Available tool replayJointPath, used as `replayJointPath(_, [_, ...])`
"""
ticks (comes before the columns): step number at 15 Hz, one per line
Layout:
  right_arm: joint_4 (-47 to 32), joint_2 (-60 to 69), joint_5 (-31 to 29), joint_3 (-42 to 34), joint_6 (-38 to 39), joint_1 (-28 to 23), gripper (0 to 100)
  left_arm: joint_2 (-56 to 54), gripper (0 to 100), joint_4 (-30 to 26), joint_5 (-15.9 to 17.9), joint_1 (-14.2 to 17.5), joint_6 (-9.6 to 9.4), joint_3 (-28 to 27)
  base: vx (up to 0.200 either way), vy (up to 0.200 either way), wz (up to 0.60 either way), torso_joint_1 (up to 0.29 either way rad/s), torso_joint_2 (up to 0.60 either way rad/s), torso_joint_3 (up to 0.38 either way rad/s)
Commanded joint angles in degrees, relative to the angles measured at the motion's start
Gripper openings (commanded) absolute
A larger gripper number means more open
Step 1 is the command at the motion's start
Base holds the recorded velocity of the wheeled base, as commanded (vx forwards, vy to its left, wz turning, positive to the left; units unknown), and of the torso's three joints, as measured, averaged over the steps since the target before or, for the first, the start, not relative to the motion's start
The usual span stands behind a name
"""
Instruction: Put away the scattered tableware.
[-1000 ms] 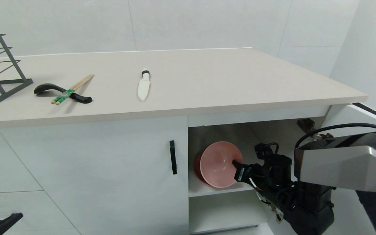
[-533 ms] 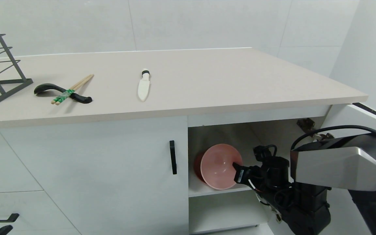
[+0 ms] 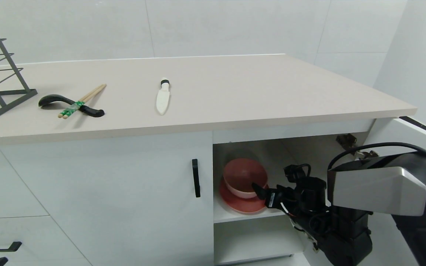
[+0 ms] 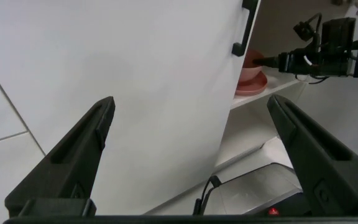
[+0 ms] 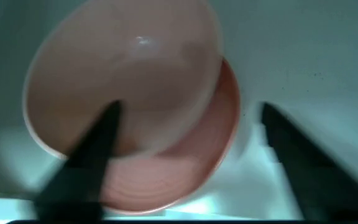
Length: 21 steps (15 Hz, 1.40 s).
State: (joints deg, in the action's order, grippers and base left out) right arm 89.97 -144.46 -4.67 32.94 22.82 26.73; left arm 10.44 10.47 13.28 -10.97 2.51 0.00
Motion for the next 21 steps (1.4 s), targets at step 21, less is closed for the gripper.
replayJointPath(21, [-11.7,52.6,-7.9,-32.9,-7.8,13.2,100,-10.1,100,-10.5,-12.7,11.2,-2.60,0.0,0.000,0.000,0.00,0.000,0.00,0.000])
